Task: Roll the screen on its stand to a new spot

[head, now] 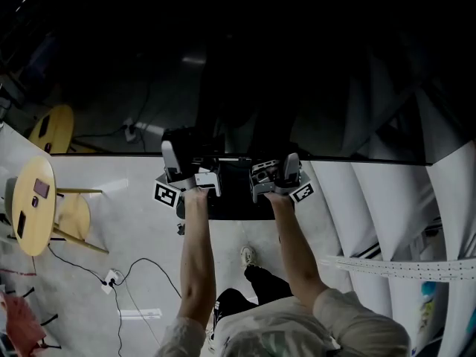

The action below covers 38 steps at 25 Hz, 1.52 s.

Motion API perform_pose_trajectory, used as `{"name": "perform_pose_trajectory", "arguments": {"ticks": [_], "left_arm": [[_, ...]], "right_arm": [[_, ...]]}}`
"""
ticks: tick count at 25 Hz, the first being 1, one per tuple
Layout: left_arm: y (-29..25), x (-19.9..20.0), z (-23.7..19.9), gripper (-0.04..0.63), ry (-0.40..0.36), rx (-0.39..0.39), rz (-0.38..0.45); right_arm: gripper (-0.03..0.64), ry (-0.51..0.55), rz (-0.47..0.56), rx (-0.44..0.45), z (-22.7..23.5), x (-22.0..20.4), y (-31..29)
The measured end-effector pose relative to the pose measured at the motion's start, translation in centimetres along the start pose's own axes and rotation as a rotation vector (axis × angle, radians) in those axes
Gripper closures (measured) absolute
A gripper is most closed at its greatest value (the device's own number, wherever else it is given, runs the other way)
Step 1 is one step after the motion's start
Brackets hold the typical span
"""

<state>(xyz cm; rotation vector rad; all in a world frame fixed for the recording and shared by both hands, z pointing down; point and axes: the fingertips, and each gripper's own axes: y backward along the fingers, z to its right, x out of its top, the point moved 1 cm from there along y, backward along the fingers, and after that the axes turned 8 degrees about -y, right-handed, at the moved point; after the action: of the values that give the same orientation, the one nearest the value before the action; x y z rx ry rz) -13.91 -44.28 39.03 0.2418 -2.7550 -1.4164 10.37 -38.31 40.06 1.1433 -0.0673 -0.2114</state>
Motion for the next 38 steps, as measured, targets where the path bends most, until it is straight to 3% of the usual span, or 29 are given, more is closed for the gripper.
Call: {"name": "perform_pose_trajectory", "arguments": {"ticks": [4,16,19,26,32,38], "left_arm": [[4.0,-2.8,5.9,0.066,-0.003,-0.007,-0.035],[12.7,-4.5,19.5,0.066,-0.061,-0.045,-0.167],[14.2,-4.4,21.4,0.066,-0.075,-0.029,-0.158],[20.4,-7.4,30.6,0.066,-0.115,-0.031,-0.121],[29.1,-9.4,43.9,0.066,-0.154,-0.086,-0.087],[29.8,-10.1,45.4,0.067,-0.168,-0.066,-0.101]], "right_arm": [[0.224,-0.015,0.038,-0.001,-6.5,0.2,3.3],[0.225,-0.030,0.135,0.016,-18.4,-2.5,8.3],[0.225,-0.043,0.125,0.001,-20.1,-3.2,8.8],[0.225,-0.092,0.097,0.011,-29.7,-4.0,13.0],[0.225,-0.114,0.083,0.066,-43.7,-7.4,18.7],[0.225,-0.148,0.078,0.041,-44.6,-7.2,18.6]]}}
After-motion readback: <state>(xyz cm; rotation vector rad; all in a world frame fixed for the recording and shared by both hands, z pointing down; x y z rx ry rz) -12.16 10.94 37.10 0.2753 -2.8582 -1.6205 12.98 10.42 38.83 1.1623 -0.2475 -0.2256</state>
